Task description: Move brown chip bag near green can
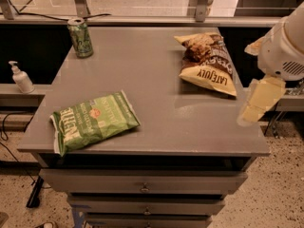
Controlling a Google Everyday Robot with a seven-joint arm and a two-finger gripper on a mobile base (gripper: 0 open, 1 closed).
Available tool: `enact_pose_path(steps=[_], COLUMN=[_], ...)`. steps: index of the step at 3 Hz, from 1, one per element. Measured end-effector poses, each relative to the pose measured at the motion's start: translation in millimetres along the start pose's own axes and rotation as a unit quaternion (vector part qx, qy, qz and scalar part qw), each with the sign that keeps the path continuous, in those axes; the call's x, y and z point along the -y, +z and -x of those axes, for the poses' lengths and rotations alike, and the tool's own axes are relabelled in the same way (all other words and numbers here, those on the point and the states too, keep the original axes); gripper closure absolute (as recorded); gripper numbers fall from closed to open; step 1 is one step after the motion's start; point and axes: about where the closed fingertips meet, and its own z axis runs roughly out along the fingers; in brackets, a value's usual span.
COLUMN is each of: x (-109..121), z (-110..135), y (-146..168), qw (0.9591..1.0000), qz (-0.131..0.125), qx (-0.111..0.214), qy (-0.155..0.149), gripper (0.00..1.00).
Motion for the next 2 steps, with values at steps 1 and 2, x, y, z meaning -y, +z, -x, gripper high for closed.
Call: enact_pose_path(steps=[1, 2], x=[33, 69], z=[12, 35], y=[45, 81], qw=[0.9985, 0.9944], qz=[-0.037, -0.064], qx=[0.034, 0.071], qy=[0.023, 0.045], gripper=[0.0, 0.0])
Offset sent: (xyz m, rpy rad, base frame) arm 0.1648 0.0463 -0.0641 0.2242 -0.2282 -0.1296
